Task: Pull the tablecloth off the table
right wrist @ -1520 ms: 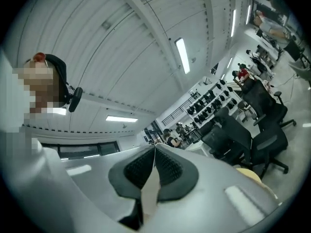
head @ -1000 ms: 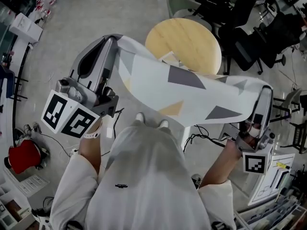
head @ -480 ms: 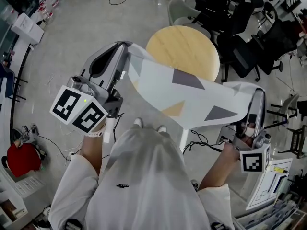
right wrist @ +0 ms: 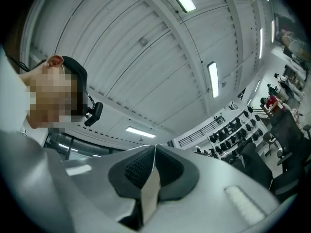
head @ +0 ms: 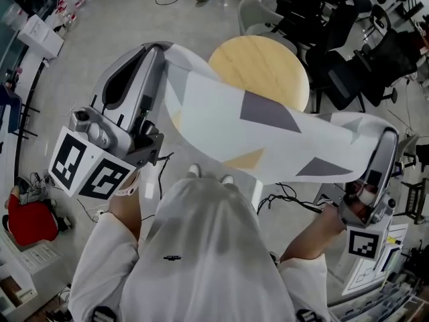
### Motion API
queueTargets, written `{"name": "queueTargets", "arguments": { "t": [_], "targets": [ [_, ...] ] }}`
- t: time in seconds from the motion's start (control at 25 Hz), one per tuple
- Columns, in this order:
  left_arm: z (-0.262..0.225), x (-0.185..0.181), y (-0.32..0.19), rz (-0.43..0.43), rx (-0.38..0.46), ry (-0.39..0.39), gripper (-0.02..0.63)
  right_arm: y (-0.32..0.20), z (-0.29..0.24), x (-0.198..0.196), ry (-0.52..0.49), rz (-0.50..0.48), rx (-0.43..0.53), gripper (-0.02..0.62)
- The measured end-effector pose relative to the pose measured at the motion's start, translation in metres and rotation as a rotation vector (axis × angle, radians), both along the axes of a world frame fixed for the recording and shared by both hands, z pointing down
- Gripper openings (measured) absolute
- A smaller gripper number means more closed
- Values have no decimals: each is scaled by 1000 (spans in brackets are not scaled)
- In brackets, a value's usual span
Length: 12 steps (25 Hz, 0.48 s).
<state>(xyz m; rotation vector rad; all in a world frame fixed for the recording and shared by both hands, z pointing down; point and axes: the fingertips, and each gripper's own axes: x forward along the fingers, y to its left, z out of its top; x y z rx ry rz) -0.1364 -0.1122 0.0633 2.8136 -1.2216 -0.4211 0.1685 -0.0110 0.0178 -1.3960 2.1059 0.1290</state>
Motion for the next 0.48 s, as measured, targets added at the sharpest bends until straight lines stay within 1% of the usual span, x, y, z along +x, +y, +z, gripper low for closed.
{"name": "queueTargets", "arguments": {
  "t": [0.28,0.48],
  "targets": [
    [-19,-14,21,-8,40,12,8,19,-21,-14,12,-11,49,14],
    [-18,-24,31,-10,41,8,8,28,-19,-24,9,-18,44,14]
  ]
}}
